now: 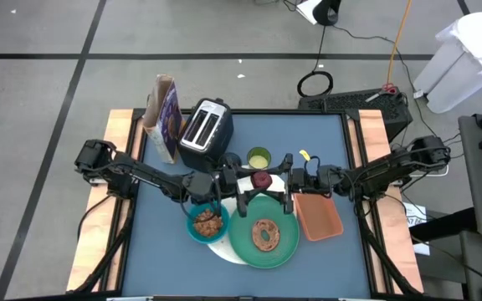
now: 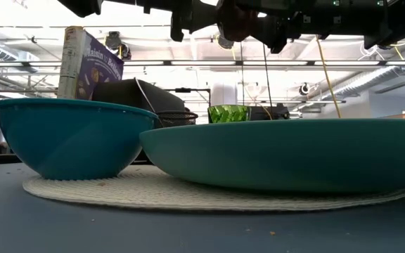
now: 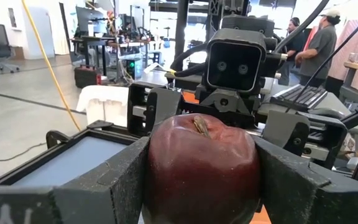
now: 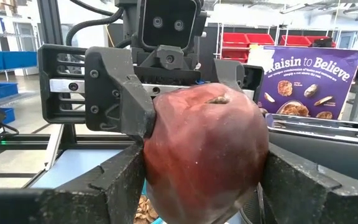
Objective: Arrange a breakfast setting
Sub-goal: Put the red apple on the white mat
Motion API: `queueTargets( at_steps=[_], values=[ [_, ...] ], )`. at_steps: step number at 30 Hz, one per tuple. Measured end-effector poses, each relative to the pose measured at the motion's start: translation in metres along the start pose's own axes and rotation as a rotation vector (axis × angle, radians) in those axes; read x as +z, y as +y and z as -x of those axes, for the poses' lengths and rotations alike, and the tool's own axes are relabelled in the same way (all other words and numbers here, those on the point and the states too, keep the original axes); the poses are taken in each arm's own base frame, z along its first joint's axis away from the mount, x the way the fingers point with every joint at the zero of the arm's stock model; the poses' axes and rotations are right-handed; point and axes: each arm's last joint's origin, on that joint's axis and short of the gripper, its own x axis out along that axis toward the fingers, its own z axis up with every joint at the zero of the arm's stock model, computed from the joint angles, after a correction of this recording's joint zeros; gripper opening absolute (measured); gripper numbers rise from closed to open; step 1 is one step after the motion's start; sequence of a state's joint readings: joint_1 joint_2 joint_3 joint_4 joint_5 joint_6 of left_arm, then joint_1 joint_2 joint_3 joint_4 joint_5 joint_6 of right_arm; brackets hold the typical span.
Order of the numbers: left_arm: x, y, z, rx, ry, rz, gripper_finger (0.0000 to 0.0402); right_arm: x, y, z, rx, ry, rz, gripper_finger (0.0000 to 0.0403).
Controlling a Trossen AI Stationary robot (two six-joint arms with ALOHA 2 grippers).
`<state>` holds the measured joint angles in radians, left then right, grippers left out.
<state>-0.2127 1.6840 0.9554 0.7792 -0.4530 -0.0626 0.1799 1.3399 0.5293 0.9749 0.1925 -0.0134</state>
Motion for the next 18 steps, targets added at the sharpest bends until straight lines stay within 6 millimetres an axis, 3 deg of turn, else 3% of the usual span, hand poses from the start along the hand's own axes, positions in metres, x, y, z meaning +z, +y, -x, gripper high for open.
queueTargets(
  at_steps=[4, 12, 18],
  values=[
    [0.0000, 0.0002, -0.0001, -0.002, 0.000, -0.004, 0.0269, 0.0000, -0.0005, 0.0000, -0.023, 0.001, 0.000, 0.0271],
    [-0.0003, 0.0010, -0.0003, 0.013, 0.003, -0.010, 0.0340, 0.0001, -0.0009, 0.0001, -0.038, 0.000, -0.031, 0.0271],
    [-0.0006, 0.0010, -0.0003, 0.012, 0.006, -0.011, 0.0353, 0.0029, -0.0030, 0.0025, -0.099, 0.007, -0.032, 0.0271]
  ],
)
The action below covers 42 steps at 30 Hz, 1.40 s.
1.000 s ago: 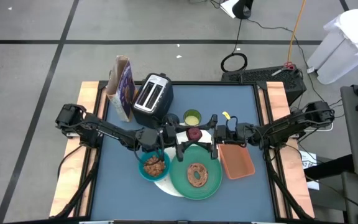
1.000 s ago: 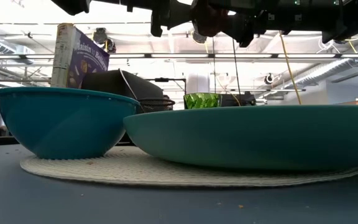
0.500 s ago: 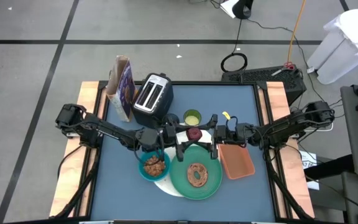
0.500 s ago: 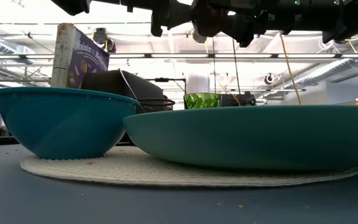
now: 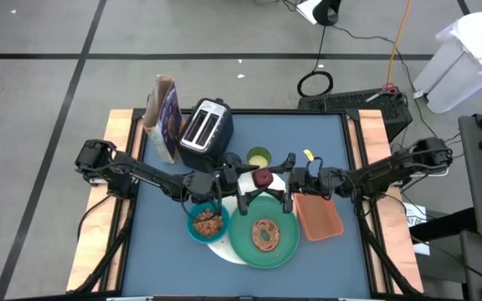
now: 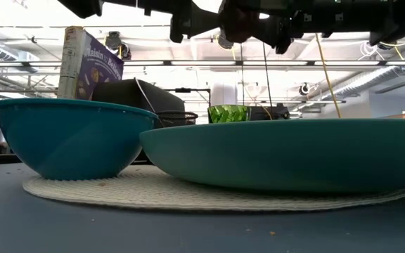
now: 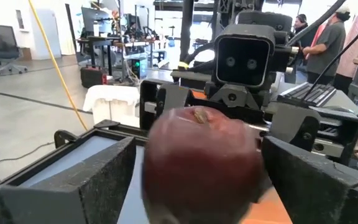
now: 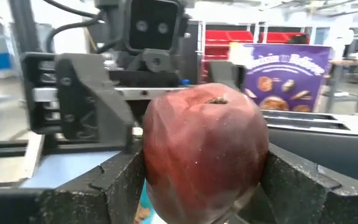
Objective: Arrange a breakfast setting
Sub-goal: Put the red apple on the white mat
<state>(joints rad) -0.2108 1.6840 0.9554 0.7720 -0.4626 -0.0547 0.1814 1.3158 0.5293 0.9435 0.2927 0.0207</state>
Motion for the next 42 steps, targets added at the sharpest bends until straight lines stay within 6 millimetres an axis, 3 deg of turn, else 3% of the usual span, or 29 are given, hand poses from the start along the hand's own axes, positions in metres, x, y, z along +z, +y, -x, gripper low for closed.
queueTargets(
  at_steps=[7, 19, 22, 33, 36, 42],
  values=[
    [-0.001, 0.000, 0.000, -0.006, 0.007, -0.003, 0.0353, 0.011, -0.004, 0.011, -0.031, 0.043, 0.019, 0.0271],
    [-0.001, 0.000, 0.000, -0.009, 0.013, -0.003, 0.0353, 0.027, -0.019, 0.046, -0.198, 0.164, 0.025, 0.0269],
    [-0.001, 0.000, 0.000, -0.009, 0.013, -0.002, 0.0353, 0.018, -0.022, 0.057, -0.200, 0.151, 0.018, 0.0268],
    [-0.001, 0.000, 0.000, -0.009, 0.012, -0.003, 0.0353, -0.046, -0.044, 0.097, -0.371, 0.103, -0.007, 0.0266],
    [-0.001, 0.000, 0.000, -0.009, 0.012, -0.003, 0.0353, -0.051, -0.049, 0.099, -0.388, 0.117, -0.002, 0.0266],
    [-0.001, 0.000, 0.000, -0.009, 0.012, -0.003, 0.0353, -0.051, -0.059, 0.095, -0.247, 0.131, -0.032, 0.0265]
  ],
)
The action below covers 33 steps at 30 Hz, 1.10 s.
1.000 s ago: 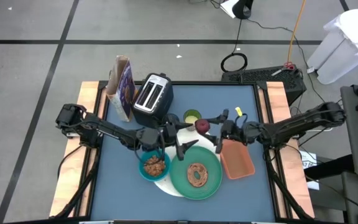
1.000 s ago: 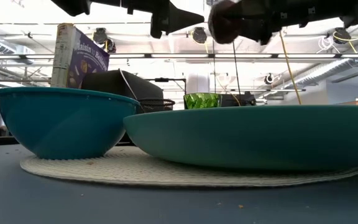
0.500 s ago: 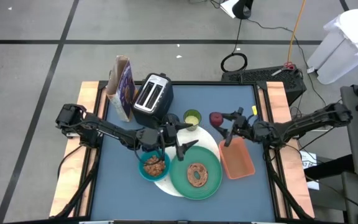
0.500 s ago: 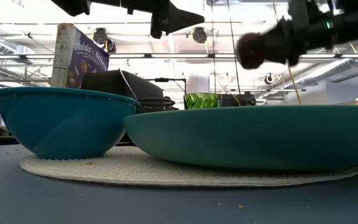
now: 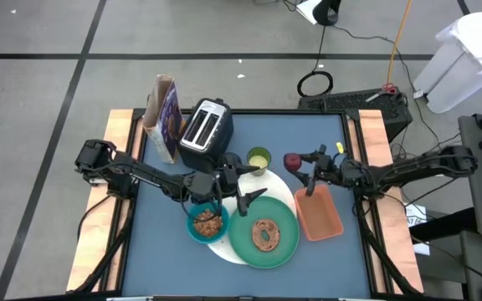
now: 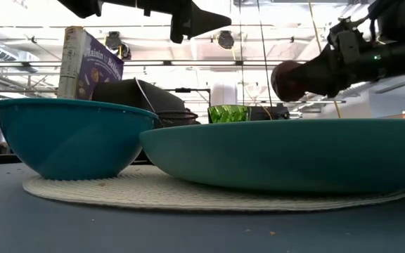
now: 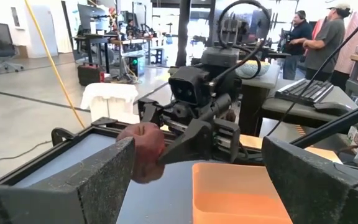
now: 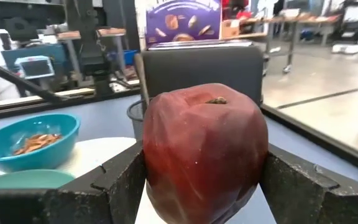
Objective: Arrange a breakfast setting
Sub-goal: Put the red apple on the white mat
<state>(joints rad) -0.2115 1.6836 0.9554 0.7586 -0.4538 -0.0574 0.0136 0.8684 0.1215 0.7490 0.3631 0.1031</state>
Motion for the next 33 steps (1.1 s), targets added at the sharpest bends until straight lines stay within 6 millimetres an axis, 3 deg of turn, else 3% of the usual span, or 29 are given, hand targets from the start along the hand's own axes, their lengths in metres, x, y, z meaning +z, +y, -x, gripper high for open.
queueTargets(
  at_steps=[13, 27, 33],
  values=[
    [0.000, 0.000, 0.000, 0.000, 0.000, -0.002, 0.0353, -0.008, -0.032, -0.010, 0.292, 0.130, -0.036, 0.0264],
    [0.000, 0.000, 0.000, 0.001, -0.001, 0.000, 0.0354, -0.017, -0.058, -0.018, 0.496, 0.128, 0.012, 0.0263],
    [0.000, 0.000, 0.000, 0.001, -0.001, 0.006, 0.0353, -0.011, -0.064, -0.036, 0.593, 0.139, 0.003, 0.0263]
  ],
)
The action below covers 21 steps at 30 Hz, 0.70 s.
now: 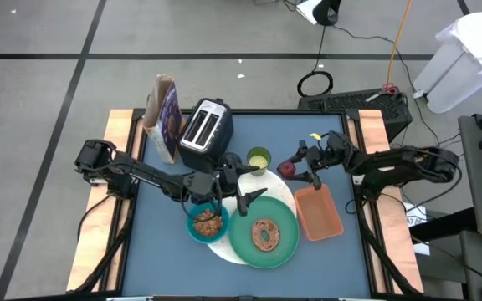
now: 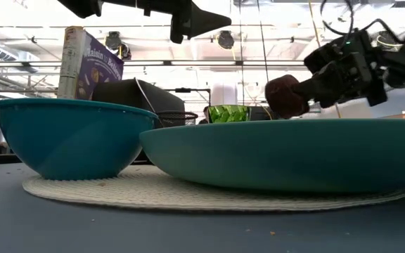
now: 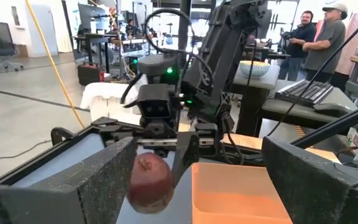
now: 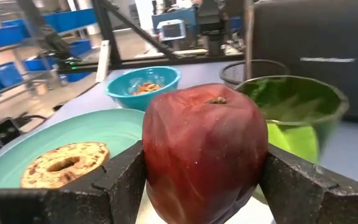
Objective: Arrange a breakfast setting
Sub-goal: Put the red apple on the white mat
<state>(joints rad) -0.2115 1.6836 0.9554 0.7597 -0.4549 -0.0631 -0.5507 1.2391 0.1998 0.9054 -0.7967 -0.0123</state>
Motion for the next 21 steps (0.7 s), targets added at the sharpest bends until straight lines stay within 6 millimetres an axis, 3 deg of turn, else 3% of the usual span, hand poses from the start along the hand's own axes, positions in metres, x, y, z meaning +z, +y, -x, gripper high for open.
queueTargets(
  at_steps=[5, 21],
  values=[
    [0.000, 0.000, 0.000, 0.000, 0.000, 0.042, 0.0354, 0.001, -0.010, -0.013, 0.068, 0.027, -0.015, 0.0263],
    [0.000, 0.000, 0.000, 0.001, 0.000, 0.076, 0.0354, -0.024, -0.014, -0.017, 0.113, 0.104, 0.110, 0.0263]
  ],
)
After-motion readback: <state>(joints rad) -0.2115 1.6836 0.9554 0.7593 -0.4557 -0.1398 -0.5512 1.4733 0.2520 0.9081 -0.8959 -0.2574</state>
